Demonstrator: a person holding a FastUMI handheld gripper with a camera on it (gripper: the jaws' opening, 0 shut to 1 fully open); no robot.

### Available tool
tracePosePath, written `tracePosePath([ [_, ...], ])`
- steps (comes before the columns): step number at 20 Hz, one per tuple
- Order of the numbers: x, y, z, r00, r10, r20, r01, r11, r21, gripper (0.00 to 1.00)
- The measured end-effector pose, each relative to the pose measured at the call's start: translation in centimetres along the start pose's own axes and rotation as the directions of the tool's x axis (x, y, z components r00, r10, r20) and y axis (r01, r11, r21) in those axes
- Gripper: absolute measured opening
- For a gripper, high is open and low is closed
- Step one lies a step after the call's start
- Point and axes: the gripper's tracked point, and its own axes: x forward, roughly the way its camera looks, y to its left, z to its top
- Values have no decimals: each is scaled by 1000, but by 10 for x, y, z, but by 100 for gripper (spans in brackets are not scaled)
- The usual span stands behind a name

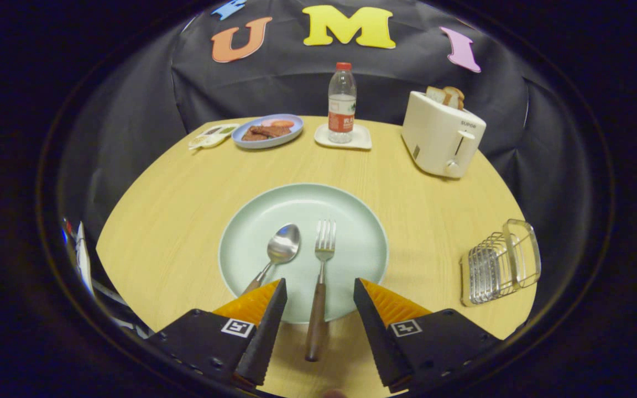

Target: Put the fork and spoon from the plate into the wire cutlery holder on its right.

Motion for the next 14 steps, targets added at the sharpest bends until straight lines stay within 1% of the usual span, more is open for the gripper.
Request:
tracePosePath([
  [4, 14, 2, -6, 999, -14, -44, 14, 1000, -7, 47],
  [6, 20, -2, -7, 996, -39, -75, 39, 999, -8, 32],
  [7, 21, -2, -9, 994, -45, -100, 46, 999, 6, 19],
  [8, 22, -2, -8, 993, -46, -106, 48, 999, 21, 13],
  [10, 19, -5, -5, 991, -59, -116, 64, 997, 38, 11],
  [11, 18, -3, -3, 992, -45, -119, 52, 997, 54, 2],
  [14, 4, -3, 7, 994, -19, -112, 29, 996, 84, 1],
])
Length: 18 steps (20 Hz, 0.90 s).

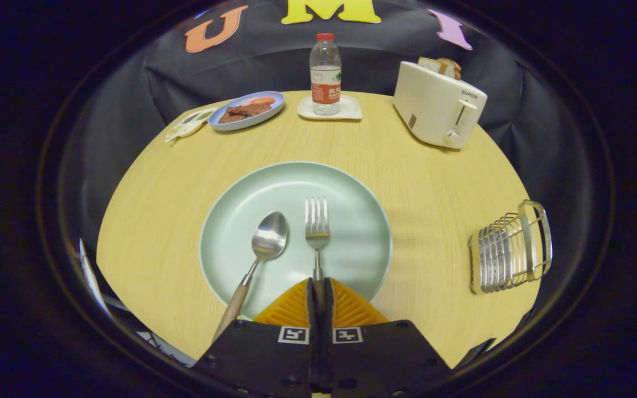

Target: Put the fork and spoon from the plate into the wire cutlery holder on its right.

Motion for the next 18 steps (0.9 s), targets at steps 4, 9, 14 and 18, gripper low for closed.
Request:
tracePosePath([
  [4, -38, -7, 20, 999, 32, 3, -32, 999, 36, 0],
  [9, -104, -64, 48, 1000, 11, 7, -11, 996, 89, 0],
  [14, -155, -153, 48, 998, -53, -28, 57, 987, 151, 1],
  [18, -170, -205, 27, 992, -73, -106, 91, 981, 172, 1],
])
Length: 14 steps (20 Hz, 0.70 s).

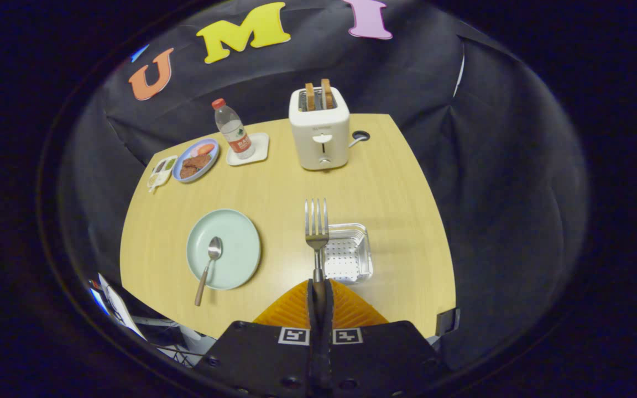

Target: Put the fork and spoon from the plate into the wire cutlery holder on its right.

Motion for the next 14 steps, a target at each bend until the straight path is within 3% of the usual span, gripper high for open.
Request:
tracePosePath([
  [8, 25, -23, -23, 980, 60, -189, -48, 997, 66, 1],
  [14, 50, -27, -25, 963, 86, -255, -60, 992, 109, 2],
])
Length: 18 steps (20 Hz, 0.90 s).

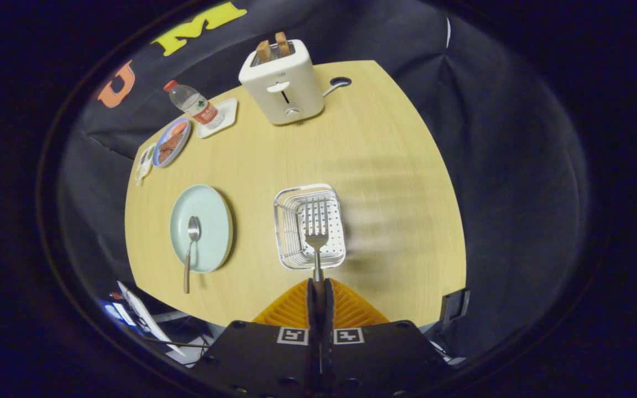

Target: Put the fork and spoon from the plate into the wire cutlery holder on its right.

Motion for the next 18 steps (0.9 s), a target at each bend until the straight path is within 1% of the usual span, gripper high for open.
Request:
tracePosePath([
  [1, 3, 0, 0, 1000, 3, -8, -3, 1000, 3, 5],
  [4, 9, 0, 1, 1000, 11, -18, -11, 1000, 22, 5],
  [5, 7, -1, 3, 1000, 10, -17, -9, 1000, 29, 9],
  [6, 12, 2, 5, 1000, 25, -12, -25, 999, 39, 9],
  [7, 11, 3, 6, 1000, 27, -9, -26, 999, 41, 11],
  [9, 11, 6, 9, 999, 42, 3, -42, 998, 52, 17],
  [10, 8, 10, 9, 999, 52, 11, -53, 997, 54, 22],
  [11, 6, 13, 11, 998, 61, 23, -62, 997, 51, 32],
  [12, 4, 16, 13, 997, 68, 47, -70, 996, 46, 40],
  [15, -10, 29, 28, 984, 74, 163, -73, 997, -11, 87],
  [16, -17, 37, 32, 975, 80, 208, -73, 997, -40, 87],
  [17, -26, 47, 36, 964, 91, 251, -75, 995, -72, 91],
  [18, -35, 61, 39, 949, 107, 296, -77, 991, -110, 91],
])
